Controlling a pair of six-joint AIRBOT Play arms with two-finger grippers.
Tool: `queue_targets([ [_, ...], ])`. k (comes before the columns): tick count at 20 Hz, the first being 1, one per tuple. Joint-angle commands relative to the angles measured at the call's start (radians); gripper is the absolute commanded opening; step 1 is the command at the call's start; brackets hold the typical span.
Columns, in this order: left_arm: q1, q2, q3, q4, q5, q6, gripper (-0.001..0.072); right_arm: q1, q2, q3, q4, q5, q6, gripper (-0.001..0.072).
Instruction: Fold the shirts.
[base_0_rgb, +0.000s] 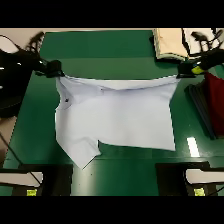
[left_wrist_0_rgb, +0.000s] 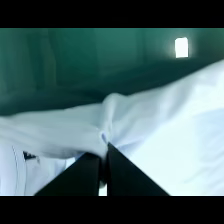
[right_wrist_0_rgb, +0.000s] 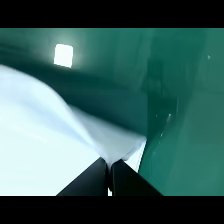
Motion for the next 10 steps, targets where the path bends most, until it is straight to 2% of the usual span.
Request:
queue_targets([
  [1,0.001,-0.115,0.010,-0.017,0.101,0.042,0.0025,0.014,-0.151,0.109,0.012,-0.040,0.021,0.0016],
  [2,0.001,-0.114,0.018,-0.007,0.096,0.057,0.0025,0.014,-0.164,0.146,0.011,-0.026,0.018,0.0017],
  [5,0.030,-0.114,0.046,0.021,-0.045,0.095,0.0025,0.002,-0.148,0.163,0.000,0.036,-0.031,0.0016],
  [7,0.050,-0.114,0.028,0.042,-0.142,0.095,0.0025,-0.018,-0.105,0.083,0.001,0.044,-0.035,0.0016],
  [10,0.048,-0.114,-0.055,0.037,-0.152,0.095,0.0025,-0.027,-0.049,-0.079,0.004,0.016,-0.043,0.0016],
])
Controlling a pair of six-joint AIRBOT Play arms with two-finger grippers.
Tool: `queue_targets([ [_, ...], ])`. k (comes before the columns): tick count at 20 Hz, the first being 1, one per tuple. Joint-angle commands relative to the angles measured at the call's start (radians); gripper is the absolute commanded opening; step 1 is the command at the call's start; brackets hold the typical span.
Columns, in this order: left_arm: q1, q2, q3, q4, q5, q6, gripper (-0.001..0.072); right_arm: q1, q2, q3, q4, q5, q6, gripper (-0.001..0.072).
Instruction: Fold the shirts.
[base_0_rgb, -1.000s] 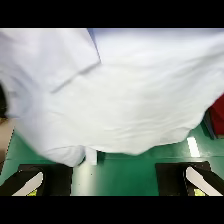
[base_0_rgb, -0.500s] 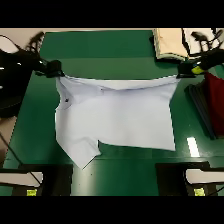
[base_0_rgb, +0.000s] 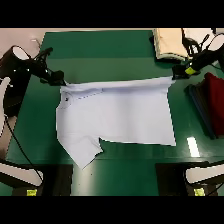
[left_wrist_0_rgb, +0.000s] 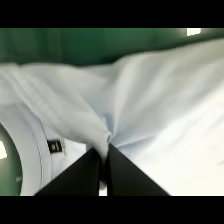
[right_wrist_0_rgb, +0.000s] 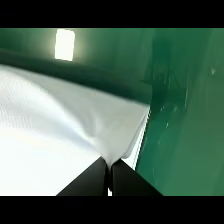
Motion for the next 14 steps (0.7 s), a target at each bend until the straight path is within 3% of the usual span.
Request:
queue_targets([
  [1,0.004,-0.005,-0.084,0.005,-0.039,0.010,0.0025,-0.006,0.052,-0.156,0.000,-0.039,-0.013,0.0017],
  [4,-0.001,-0.005,-0.170,0.007,-0.006,-0.026,0.0032,-0.007,0.076,-0.269,0.019,-0.102,-0.001,0.0045],
  [5,0.000,-0.005,-0.182,0.014,0.000,-0.031,0.0303,-0.009,0.075,-0.287,0.038,-0.109,-0.001,0.0269],
  [6,0.000,-0.003,-0.182,0.029,-0.002,-0.066,0.0541,-0.011,0.075,-0.294,0.050,-0.114,-0.001,0.0391],
  [10,0.002,0.113,-0.206,0.085,-0.019,-0.104,0.0544,-0.023,0.129,-0.295,0.150,-0.078,-0.002,0.0388],
  [14,0.002,0.388,-0.494,0.204,-0.020,-0.132,0.0544,-0.007,0.290,-0.383,0.163,-0.092,-0.003,0.0385],
])
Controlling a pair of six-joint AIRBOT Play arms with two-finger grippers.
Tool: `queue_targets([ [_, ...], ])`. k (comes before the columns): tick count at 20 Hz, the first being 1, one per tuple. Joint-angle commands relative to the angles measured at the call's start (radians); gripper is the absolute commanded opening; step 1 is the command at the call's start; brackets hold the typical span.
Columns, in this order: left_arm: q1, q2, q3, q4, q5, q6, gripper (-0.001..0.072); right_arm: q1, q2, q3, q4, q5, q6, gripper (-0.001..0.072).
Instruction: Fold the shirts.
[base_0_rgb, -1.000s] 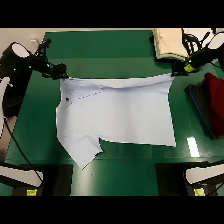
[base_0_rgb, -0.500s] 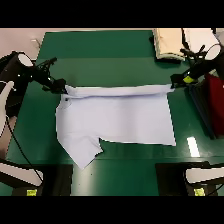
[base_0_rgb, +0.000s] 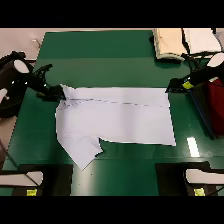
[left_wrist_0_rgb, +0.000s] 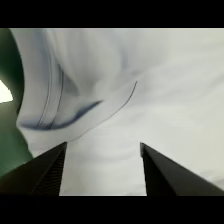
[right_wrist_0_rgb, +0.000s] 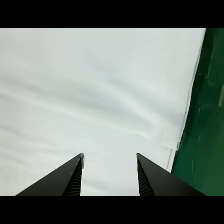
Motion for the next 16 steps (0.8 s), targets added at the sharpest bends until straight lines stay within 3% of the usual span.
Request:
queue_targets([
  [1,0.000,0.231,-0.262,0.084,-0.005,-0.027,0.0544,0.014,0.134,-0.088,0.029,-0.037,0.000,0.0385],
  [6,0.000,0.517,-0.664,0.071,0.000,-0.112,0.0545,0.016,0.269,-0.198,0.030,-0.123,0.000,0.0376],
  [12,0.000,0.547,-0.797,-0.087,0.097,-0.127,0.0545,0.016,0.291,-0.196,0.031,-0.113,0.001,0.0377],
  [16,0.000,0.547,-0.845,-0.206,0.158,-0.090,0.0544,0.016,0.291,-0.196,0.031,-0.105,0.001,0.0376],
])
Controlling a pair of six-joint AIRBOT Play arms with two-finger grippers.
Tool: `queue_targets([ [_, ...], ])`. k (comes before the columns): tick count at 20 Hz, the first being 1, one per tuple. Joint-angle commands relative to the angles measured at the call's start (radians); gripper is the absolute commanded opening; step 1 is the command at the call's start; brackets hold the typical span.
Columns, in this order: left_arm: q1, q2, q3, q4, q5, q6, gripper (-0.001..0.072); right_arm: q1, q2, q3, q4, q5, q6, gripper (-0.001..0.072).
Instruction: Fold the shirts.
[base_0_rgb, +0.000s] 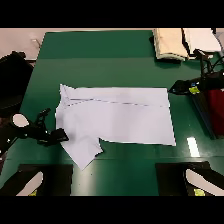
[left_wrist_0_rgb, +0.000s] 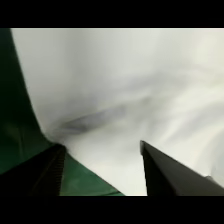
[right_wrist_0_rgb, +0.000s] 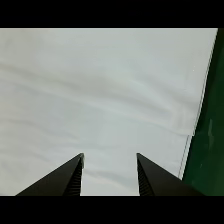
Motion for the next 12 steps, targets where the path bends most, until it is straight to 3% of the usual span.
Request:
queue_targets([
  [1,-0.001,0.005,-0.048,-0.102,0.047,0.023,0.0544,0.001,0.004,-0.002,0.001,0.008,0.001,0.0377],
  [3,-0.001,0.005,-0.048,-0.132,0.021,0.048,0.0540,0.001,0.004,-0.002,0.001,0.011,0.001,0.0376],
  [5,-0.001,0.005,-0.048,-0.134,-0.012,0.080,0.0230,-0.002,0.004,-0.002,-0.003,0.037,0.000,0.0377],
  [7,-0.001,0.006,-0.048,-0.134,-0.028,0.100,0.0028,-0.019,0.004,-0.002,-0.010,0.076,-0.004,0.0376],
  [12,-0.001,0.007,0.023,-0.122,-0.073,0.123,0.0024,-0.157,0.029,-0.070,-0.123,0.288,-0.030,0.0376],
])
